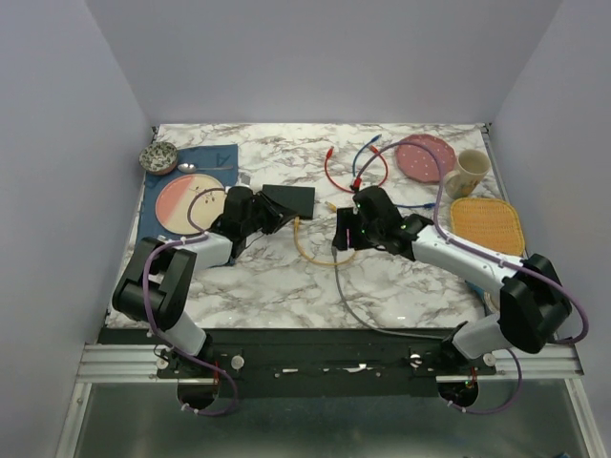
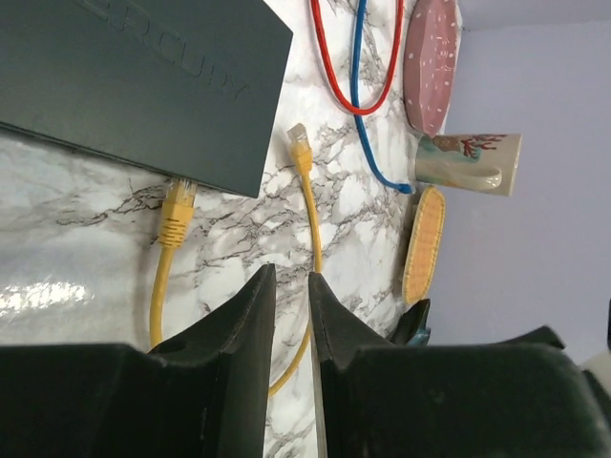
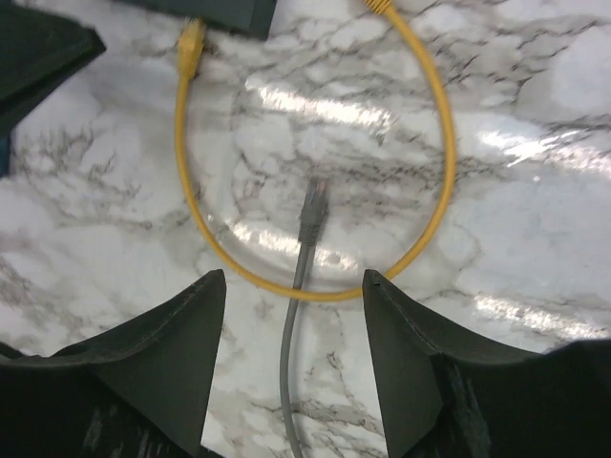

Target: Pull the plug from the switch port

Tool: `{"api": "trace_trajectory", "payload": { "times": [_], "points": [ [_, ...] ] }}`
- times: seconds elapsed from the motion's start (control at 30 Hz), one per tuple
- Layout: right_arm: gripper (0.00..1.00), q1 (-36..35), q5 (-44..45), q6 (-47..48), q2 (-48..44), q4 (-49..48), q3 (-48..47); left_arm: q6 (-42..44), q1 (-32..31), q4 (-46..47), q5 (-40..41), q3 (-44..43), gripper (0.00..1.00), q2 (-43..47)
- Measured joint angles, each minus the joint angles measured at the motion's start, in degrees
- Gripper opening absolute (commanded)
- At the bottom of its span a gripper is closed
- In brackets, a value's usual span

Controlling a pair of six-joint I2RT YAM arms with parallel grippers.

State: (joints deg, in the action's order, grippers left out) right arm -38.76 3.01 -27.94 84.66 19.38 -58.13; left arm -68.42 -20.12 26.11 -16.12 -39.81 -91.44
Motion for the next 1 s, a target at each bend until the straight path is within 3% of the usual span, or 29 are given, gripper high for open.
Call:
{"api": "trace_trajectory", "payload": {
  "times": [0.27, 0.53, 0.57, 0.67, 0.7, 0.73, 1.0],
  "points": [
    [0.64, -8.5, -2.1, -0.5, -4.2, 3.9, 12.6, -0.2, 0.0, 0.2, 0.0, 4.9, 0.29, 4.0],
    [0.58, -12.2, -3.3, -1.3, 3.2, 4.9, 11.1, -0.5, -0.5, 0.8, 0.1, 8.7, 0.29, 4.8],
    [0.55, -13.0, -3.3, -1.2, 4.2, 4.0, 10.3, -0.5, -0.5, 0.8, 0.1, 9.4, 0.29, 5.1],
    [0.25, -15.0, -3.3, -1.5, 6.7, 3.4, 8.3, -0.6, -0.6, 0.8, 0.2, 10.6, 0.29, 6.1],
    [0.10, -15.6, -3.3, -1.6, 7.3, 3.0, 7.9, -0.6, -0.6, 0.8, 0.3, 10.8, 0.29, 6.3],
    [0.04, -16.1, -3.3, -1.6, 7.9, 2.7, 7.6, -0.6, -0.6, 0.8, 0.3, 10.9, 0.29, 6.4],
    [0.01, -20.7, -4.9, -0.2, 5.6, 6.8, 7.3, -0.6, -0.6, 0.8, 0.6, 11.4, 0.29, 7.2]
  ]
}}
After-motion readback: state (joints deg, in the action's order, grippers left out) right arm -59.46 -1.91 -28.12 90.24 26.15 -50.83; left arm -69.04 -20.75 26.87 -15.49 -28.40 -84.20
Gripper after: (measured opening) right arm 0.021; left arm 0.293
